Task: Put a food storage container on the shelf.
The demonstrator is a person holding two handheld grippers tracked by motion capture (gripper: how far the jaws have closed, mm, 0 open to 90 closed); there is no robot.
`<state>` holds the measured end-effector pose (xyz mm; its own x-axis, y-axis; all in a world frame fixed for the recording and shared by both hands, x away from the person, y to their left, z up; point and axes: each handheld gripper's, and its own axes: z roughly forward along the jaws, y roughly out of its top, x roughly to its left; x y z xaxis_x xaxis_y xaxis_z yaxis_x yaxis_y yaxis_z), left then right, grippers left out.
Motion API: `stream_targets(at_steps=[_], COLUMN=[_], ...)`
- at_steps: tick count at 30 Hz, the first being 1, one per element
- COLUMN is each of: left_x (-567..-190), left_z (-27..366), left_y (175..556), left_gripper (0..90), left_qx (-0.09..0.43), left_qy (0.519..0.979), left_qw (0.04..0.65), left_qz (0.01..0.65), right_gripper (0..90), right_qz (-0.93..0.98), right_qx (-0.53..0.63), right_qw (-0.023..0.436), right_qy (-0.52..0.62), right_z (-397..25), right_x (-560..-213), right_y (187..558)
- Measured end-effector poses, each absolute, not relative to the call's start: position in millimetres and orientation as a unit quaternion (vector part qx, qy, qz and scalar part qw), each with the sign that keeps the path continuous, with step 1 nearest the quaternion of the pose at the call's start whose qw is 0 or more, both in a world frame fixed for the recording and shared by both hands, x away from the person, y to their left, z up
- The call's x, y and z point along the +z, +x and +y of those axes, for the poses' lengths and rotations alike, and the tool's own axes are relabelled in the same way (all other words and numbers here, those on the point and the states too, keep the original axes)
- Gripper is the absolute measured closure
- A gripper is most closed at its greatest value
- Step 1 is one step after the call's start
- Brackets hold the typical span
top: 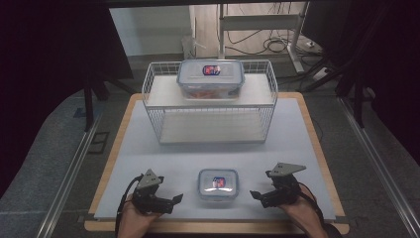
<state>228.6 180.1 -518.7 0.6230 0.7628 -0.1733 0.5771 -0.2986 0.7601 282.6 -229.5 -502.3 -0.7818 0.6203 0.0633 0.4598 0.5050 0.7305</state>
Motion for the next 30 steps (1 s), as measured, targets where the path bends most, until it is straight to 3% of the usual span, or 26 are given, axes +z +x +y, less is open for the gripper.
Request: stream_targets(at_steps=[10, 18, 26, 30], left_x=[-511.9, -510.6, -524.4, -529.8], left_z=[162.5, 147.9, 131.0, 127.3], left_y=[250.3, 269.4, 282.0, 283.8], left_gripper=[8.8, 16.8, 16.0, 15.8], left_qx=[0.051, -0.001, -0.046, -0.081], left_qy=[0.797, 0.799, 0.808, 0.797], left_qw=[0.449, 0.454, 0.442, 0.456], left_qz=[0.400, 0.394, 0.386, 0.387], right_gripper=[1.8, 26.3, 25.1, 23.3], right_qz=[0.853, 0.849, 0.854, 0.849], right_qx=[0.397, 0.404, 0.398, 0.396], right_qw=[0.059, 0.018, -0.015, -0.058], right_qy=[0.332, 0.339, 0.335, 0.345], right_z=[-216.5, -202.0, -182.7, -177.6], right_x=[-497.4, -488.5, -496.9, -504.5], right_y=[284.5, 286.8, 296.3, 302.9])
